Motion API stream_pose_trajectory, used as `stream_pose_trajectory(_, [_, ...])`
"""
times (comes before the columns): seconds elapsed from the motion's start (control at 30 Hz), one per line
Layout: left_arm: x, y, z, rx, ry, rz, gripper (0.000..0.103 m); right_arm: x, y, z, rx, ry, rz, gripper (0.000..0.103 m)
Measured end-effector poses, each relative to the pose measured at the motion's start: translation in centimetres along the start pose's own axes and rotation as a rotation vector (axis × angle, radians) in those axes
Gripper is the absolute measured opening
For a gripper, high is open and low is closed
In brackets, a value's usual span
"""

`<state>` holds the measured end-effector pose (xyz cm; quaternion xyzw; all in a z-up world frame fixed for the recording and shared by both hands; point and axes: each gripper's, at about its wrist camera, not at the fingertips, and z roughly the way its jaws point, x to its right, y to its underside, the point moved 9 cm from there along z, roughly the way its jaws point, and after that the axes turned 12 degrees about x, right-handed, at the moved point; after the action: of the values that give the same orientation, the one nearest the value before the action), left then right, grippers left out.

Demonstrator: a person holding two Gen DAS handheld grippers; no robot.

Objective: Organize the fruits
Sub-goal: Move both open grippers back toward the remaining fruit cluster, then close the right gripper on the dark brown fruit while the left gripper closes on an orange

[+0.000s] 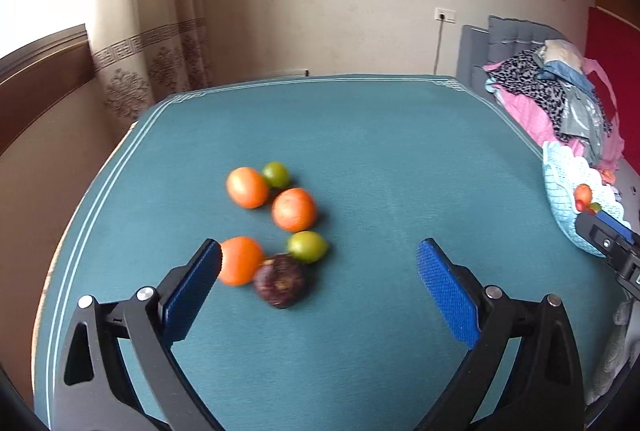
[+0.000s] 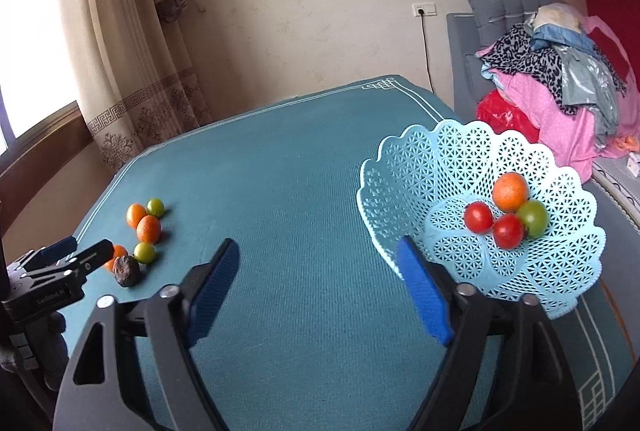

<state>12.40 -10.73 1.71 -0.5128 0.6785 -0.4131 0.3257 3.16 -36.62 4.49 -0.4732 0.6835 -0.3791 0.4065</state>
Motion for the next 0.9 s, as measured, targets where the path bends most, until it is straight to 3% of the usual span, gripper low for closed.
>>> stream_pose_trajectory(0.2, [-4.7,0.4,-0.2,-0.008,-0.083,-0.045,0.099,-1.7,-0.6,-0.7,0.056,0.020,-0.116,0.086])
stream_pose_trajectory(0.33, [-6.7,0.9,0.0,-0.021,-0.121,-0.057,0.099,-3.2,-0.6,-0.4,0.044,-0.028,-0.118,0.086])
stream_pose_trajectory(0.7, [-10.1,2.6,0.0,-0.056,-0.179,-0.080,0.099,-12.2,3.3,1.8,-0.123,-0.288,-0.160,0.086])
stream_pose_trajectory(0.9, [-11.5,2.8,-0.1,-0.056,-0.198,-0.094,0.099,-16.3,6.4,3.8,-0.254,-0.381,-0.176,0.086])
